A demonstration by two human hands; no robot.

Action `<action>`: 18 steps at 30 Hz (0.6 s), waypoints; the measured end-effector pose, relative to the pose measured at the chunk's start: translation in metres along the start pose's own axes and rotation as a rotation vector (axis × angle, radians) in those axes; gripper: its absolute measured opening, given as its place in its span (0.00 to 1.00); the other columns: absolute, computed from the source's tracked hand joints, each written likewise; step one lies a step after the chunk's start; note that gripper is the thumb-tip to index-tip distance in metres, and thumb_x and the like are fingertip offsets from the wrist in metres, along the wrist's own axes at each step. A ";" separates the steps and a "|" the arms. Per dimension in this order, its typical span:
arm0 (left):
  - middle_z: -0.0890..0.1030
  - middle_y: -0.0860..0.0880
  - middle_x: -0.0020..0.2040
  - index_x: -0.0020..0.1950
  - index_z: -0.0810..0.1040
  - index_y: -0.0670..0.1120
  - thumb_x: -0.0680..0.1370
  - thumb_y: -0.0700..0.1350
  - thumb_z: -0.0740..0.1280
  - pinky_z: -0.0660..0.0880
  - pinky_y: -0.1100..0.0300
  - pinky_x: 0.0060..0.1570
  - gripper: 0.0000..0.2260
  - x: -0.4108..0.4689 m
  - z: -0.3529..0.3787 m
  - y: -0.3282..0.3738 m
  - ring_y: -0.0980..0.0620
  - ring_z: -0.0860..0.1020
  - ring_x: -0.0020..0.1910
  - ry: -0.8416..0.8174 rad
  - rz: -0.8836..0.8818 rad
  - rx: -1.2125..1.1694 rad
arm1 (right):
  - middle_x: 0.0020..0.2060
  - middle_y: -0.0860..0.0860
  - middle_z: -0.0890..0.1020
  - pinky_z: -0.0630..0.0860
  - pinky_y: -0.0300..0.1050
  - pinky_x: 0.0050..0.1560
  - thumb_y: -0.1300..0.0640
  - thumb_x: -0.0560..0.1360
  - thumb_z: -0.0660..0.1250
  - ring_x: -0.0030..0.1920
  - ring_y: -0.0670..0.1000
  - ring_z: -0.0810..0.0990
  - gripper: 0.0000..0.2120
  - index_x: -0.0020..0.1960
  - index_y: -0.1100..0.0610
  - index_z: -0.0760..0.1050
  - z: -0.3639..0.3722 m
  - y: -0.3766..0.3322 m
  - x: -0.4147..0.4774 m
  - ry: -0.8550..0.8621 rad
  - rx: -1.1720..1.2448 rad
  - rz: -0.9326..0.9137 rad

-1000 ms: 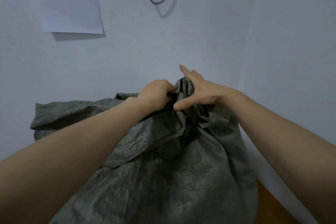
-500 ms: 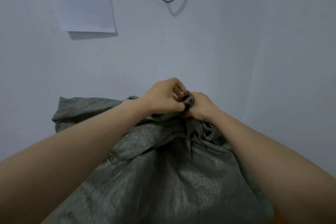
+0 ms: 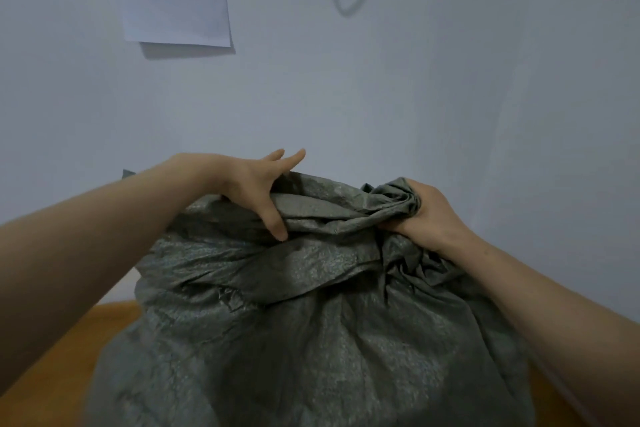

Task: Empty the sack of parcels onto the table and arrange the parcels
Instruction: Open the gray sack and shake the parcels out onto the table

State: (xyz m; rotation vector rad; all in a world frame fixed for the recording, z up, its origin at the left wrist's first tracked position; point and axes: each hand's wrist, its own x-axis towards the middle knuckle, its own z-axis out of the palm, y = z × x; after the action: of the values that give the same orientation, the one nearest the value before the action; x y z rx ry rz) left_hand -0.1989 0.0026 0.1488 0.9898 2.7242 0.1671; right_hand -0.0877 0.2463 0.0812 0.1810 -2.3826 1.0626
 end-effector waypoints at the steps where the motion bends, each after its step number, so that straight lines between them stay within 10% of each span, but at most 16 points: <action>1: 0.40 0.54 0.78 0.75 0.34 0.62 0.60 0.52 0.81 0.53 0.52 0.75 0.62 0.003 0.000 -0.003 0.51 0.45 0.77 0.007 0.008 0.004 | 0.39 0.48 0.81 0.73 0.34 0.43 0.64 0.66 0.76 0.40 0.44 0.78 0.10 0.44 0.57 0.78 -0.001 0.001 -0.003 -0.008 0.012 -0.015; 6: 0.73 0.56 0.61 0.76 0.58 0.56 0.64 0.48 0.80 0.67 0.60 0.63 0.46 0.011 0.007 -0.001 0.54 0.72 0.62 0.087 0.046 -0.021 | 0.46 0.50 0.83 0.75 0.34 0.53 0.59 0.64 0.75 0.48 0.44 0.81 0.14 0.47 0.49 0.78 -0.001 0.000 -0.014 -0.055 0.097 -0.176; 9: 0.80 0.54 0.44 0.56 0.80 0.48 0.68 0.47 0.77 0.70 0.63 0.48 0.18 0.014 0.008 0.002 0.50 0.79 0.51 0.188 0.062 -0.010 | 0.45 0.50 0.83 0.75 0.31 0.51 0.66 0.63 0.78 0.46 0.40 0.81 0.17 0.48 0.54 0.80 -0.009 0.000 -0.011 -0.042 0.084 -0.135; 14: 0.82 0.40 0.44 0.49 0.83 0.40 0.70 0.49 0.75 0.70 0.58 0.45 0.14 0.010 -0.018 0.015 0.44 0.79 0.48 0.604 0.047 0.025 | 0.38 0.44 0.81 0.73 0.25 0.41 0.68 0.61 0.78 0.35 0.32 0.77 0.16 0.47 0.59 0.79 -0.027 -0.022 0.010 0.171 0.114 -0.019; 18: 0.81 0.38 0.45 0.48 0.83 0.40 0.71 0.46 0.74 0.68 0.58 0.45 0.11 0.005 -0.052 0.036 0.41 0.78 0.50 0.845 0.017 -0.053 | 0.43 0.49 0.81 0.77 0.36 0.51 0.67 0.63 0.78 0.45 0.46 0.80 0.16 0.48 0.58 0.79 -0.048 -0.048 0.039 0.356 0.161 -0.021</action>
State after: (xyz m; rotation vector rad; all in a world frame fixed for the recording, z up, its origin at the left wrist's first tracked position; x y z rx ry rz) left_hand -0.1945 0.0321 0.2047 1.1055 3.4109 0.8227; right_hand -0.0866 0.2519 0.1591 0.0654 -1.9765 1.1697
